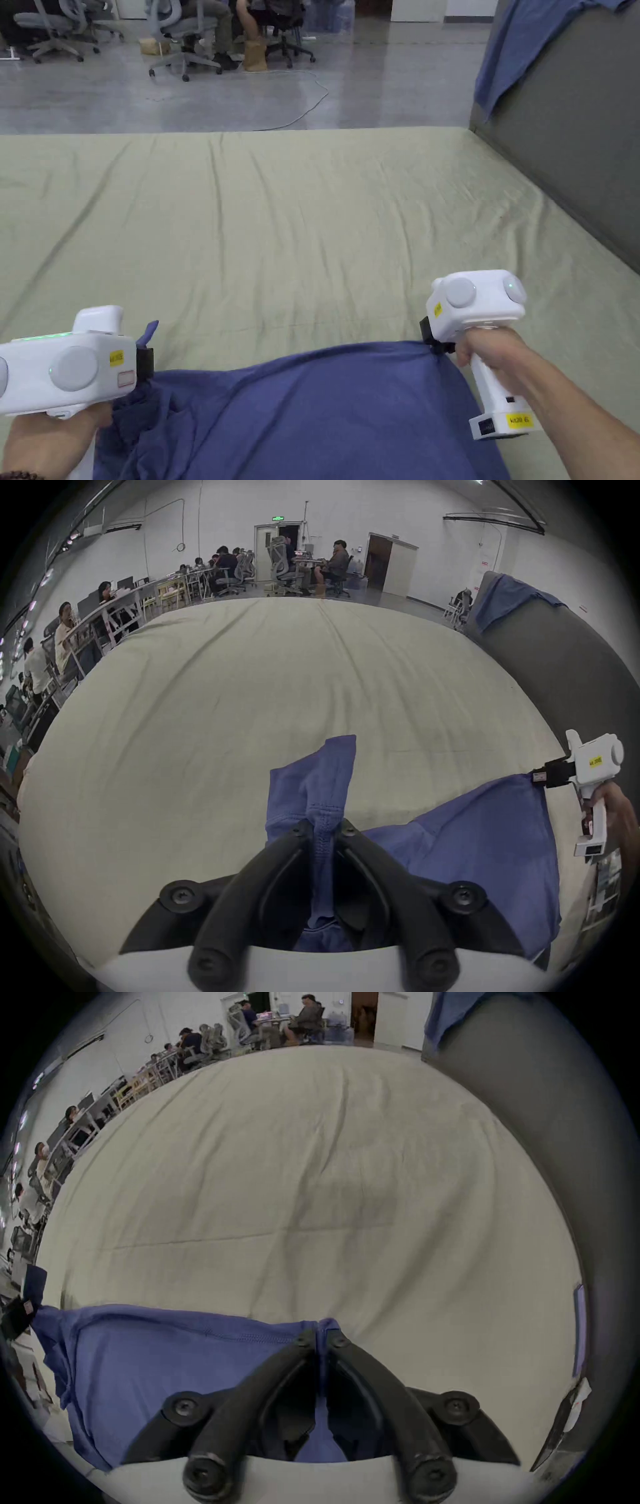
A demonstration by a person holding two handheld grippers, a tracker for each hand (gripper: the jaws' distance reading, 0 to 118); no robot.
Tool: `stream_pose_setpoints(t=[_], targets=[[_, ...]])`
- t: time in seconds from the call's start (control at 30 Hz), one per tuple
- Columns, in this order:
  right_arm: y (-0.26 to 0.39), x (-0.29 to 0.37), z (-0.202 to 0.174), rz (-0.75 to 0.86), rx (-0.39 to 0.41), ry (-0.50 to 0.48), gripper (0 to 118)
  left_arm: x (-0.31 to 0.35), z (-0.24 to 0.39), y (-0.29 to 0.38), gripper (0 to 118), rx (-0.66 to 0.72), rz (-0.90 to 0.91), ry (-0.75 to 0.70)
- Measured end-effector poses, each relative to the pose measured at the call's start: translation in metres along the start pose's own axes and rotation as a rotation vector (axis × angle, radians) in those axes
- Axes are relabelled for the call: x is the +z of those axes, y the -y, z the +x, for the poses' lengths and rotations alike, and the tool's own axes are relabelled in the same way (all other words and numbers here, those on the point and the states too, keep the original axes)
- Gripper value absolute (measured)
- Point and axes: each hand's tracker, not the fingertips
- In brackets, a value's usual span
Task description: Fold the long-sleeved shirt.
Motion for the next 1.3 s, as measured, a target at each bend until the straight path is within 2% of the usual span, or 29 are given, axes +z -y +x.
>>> stream_pose_setpoints(t=[0.13, 0.27, 0.4, 0.57, 0.63, 0.73, 0.9, 0.93, 1.0, 1.03, 1.07, 1.1, 1.13, 1.17, 1.2, 1.23, 1.27, 1.3], targets=[[0.014, 0.044, 0.005, 0.088, 0.024, -0.056, 1, 0.029, -0.006, 0.001, 6, 0.038, 0.039, 0.05], [0.051, 0.107, 0.014, 0.2, 0.061, -0.108, 1, 0.08, -0.011, 0.018, 6, -0.006, 0.079, 0.067], [0.118, 0.17, 0.027, 0.291, 0.082, -0.178, 1, 0.135, -0.024, 0.053, 6, -0.003, 0.101, 0.078], [0.216, 0.212, 0.039, 0.298, 0.099, -0.19, 1, 0.192, -0.036, 0.123, 6, 0.0, 0.082, 0.076], [0.263, 0.211, 0.04, 0.25, 0.127, -0.193, 1, 0.202, -0.036, 0.163, 6, 0.008, 0.028, 0.064], [0.316, 0.189, 0.03, 0.133, 0.18, -0.137, 1, 0.189, -0.034, 0.215, 6, 0.0, -0.1, 0.077], [0.344, 0.126, 0.021, -0.051, 0.293, -0.056, 1, 0.144, -0.028, 0.261, 6, -0.049, -0.239, 0.059], [0.343, 0.127, 0.021, 0.003, 0.293, -0.067, 1, 0.142, -0.029, 0.263, 6, -0.037, -0.213, 0.064], [0.337, 0.133, 0.02, -0.01, 0.281, -0.066, 2, 0.144, -0.036, 0.257, 6, 0.01, -0.195, 0.062], [0.336, 0.133, 0.02, -0.013, 0.274, -0.067, 6, 0.145, -0.037, 0.255, 11, 0.03, -0.197, 0.066], [0.335, 0.135, 0.022, -0.014, 0.271, -0.066, 12, 0.146, -0.038, 0.253, 23, 0.034, -0.189, 0.063], [0.337, 0.137, 0.021, -0.01, 0.274, -0.062, 27, 0.151, -0.037, 0.251, 48, 0.025, -0.177, 0.057], [0.337, 0.143, 0.02, 0.016, 0.284, -0.037, 63, 0.157, -0.036, 0.248, 96, 0.003, -0.142, 0.029], [0.337, 0.149, 0.02, 0.039, 0.285, -0.017, 83, 0.163, -0.035, 0.245, 118, -0.016, -0.134, 0.026], [0.337, 0.16, 0.022, 0.042, 0.27, -0.009, 92, 0.172, -0.034, 0.24, 118, -0.037, -0.124, 0.008], [0.335, 0.168, 0.021, 0.049, 0.254, 0.001, 92, 0.181, -0.031, 0.236, 118, -0.054, -0.102, 0.016], [0.332, 0.18, 0.021, 0.087, 0.223, -0.006, 105, 0.195, -0.03, 0.228, 118, -0.044, -0.031, 0.04], [0.328, 0.195, 0.019, 0.155, 0.19, -0.02, 105, 0.205, -0.026, 0.219, 118, -0.055, 0.005, 0.045]])
